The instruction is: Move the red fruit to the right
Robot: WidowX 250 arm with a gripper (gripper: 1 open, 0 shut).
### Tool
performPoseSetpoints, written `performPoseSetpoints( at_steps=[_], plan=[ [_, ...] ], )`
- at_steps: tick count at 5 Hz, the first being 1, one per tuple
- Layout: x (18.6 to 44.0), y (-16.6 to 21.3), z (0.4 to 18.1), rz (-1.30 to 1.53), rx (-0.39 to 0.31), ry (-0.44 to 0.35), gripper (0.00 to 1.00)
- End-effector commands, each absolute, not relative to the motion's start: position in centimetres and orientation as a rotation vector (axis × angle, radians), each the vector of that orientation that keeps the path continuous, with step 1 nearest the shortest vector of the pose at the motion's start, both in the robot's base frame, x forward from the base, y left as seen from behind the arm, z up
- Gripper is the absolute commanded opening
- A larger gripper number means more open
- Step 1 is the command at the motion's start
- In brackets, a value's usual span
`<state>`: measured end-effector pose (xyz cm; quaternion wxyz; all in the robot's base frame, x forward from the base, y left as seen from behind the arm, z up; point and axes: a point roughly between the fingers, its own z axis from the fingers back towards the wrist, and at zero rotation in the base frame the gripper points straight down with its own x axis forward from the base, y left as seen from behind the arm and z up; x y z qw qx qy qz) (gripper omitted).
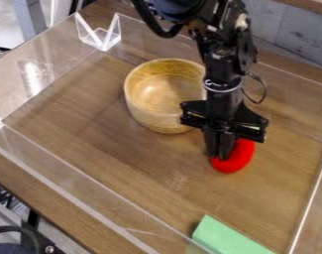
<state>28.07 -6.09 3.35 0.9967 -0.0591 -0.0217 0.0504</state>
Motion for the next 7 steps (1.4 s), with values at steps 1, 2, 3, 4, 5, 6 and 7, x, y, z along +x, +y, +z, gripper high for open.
performPoseSetpoints(
  at_steps=[1, 2, 3, 4, 5, 6, 7],
  plan=[
    [28.7, -6.3, 5.6, 0.098, -0.135, -0.095, 0.0],
    [28.5, -6.3, 5.7, 0.128, -0.145, -0.105, 0.0],
    [28.2, -6.4, 6.5, 0.073, -0.167, -0.105, 0.0],
    [28.0, -6.1, 8.4, 0.067, -0.189, -0.122, 0.0],
    [27.3, -4.9, 10.5, 0.068, -0.2, -0.142, 0.0],
    [25.4, -2.4, 12.7, 0.022, -0.204, -0.133, 0.0],
    [23.3, 0.9, 13.7, 0.011, -0.197, -0.122, 0.0]
  ],
)
